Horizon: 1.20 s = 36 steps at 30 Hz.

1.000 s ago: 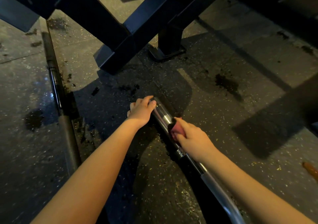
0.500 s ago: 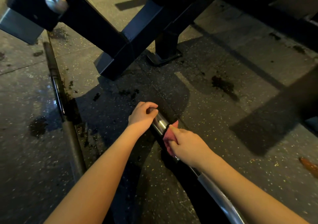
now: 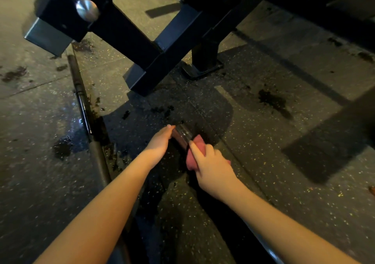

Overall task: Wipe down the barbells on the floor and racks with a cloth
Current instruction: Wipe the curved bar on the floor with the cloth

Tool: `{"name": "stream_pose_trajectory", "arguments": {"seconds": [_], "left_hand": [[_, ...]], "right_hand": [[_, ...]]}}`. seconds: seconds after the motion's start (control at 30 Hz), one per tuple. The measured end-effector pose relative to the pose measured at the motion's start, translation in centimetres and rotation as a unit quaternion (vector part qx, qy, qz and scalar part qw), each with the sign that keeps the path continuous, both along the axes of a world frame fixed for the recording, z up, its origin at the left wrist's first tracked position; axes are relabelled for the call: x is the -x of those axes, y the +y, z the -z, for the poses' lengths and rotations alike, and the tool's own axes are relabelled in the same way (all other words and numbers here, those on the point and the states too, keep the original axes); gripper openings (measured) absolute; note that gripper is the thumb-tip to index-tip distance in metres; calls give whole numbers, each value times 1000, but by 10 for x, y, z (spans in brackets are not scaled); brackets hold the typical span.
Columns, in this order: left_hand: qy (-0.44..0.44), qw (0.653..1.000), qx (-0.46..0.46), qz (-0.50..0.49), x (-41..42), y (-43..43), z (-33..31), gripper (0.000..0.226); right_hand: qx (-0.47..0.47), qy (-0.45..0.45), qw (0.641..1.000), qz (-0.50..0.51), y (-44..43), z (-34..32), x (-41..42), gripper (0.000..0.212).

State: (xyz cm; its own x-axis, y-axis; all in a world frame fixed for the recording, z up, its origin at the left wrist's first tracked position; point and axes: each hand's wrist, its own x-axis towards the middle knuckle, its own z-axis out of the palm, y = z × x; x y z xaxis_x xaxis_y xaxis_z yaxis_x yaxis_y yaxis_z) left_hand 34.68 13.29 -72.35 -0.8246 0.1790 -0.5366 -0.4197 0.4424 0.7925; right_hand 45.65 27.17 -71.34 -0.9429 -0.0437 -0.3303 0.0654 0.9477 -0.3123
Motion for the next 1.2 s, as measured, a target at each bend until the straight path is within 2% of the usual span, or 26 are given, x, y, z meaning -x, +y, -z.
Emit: {"name": "stream_pose_trajectory", "arguments": {"seconds": [0.1,0.17,0.23,0.3,0.4,0.5,0.57,0.67,0.8,0.87,0.97,1.03,1.1,1.2], "left_hand": [[6,1000,27,-4,-9,-12,6,47],[30,998,59,20,-15,-18,8,45],[52,994,81,47,-19,-22,5,44],[84,984,123,93,-21,-25,0,44],[151,930,249,225,-21,-34,-2,46],[158,856,344,351,-32,-42,2,57],[150,821,375,403,-43,-44,6,68],[171,789,408,426,-51,-45,11,78],[194,783,418,418,-52,-48,13,78],[194,785,416,416,-55,-50,12,77],[180,783,424,417,-61,-50,7,74],[175,781,430,416,-63,-50,5,72],[179,783,429,413,-64,-49,4,72],[189,788,424,404,-65,-48,4,72]], "right_hand": [[-88,21,996,-27,-10,0,-5,83],[-115,38,992,-32,-24,4,16,86],[-102,30,994,-15,-32,10,43,89],[-44,-3,999,22,-27,13,67,89],[62,-23,996,57,-2,16,86,86],[123,-69,985,100,28,13,98,79],[108,-79,983,126,35,12,102,76],[62,-14,992,107,15,9,90,70],[-121,7,993,-11,-28,7,79,85],[-180,-2,983,-44,-39,8,92,82],[-125,-12,992,-17,-29,3,118,48],[-56,0,998,20,-9,5,123,39],[-34,36,999,13,7,10,105,45],[-88,88,990,-68,14,10,60,62]]}}
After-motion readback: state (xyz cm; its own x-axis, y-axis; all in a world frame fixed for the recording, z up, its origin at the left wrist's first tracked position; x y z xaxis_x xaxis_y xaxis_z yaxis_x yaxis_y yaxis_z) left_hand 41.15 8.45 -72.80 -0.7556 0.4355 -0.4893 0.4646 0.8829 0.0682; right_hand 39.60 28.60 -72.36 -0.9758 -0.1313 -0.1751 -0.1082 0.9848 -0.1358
